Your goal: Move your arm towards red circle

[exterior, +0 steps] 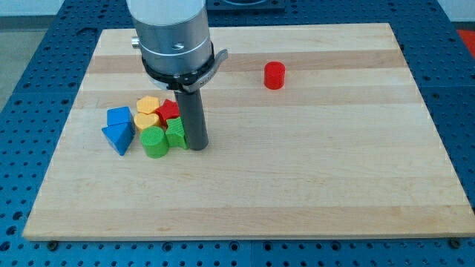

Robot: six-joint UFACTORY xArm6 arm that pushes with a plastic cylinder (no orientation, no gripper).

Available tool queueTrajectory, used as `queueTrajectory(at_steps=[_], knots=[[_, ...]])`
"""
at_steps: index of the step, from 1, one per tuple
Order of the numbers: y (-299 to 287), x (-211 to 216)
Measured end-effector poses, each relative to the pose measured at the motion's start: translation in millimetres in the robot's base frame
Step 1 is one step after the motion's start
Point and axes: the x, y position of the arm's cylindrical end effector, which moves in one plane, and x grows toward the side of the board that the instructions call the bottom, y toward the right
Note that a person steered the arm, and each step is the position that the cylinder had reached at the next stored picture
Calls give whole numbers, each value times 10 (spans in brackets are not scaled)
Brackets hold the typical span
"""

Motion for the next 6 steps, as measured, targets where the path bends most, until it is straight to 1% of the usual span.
queueTrajectory(at_steps=[1, 2, 3, 4, 5, 6], knots=[[575, -21], [1414, -280], [2266, -719], [2499, -1277], [2314, -1658], [1655, -1644]])
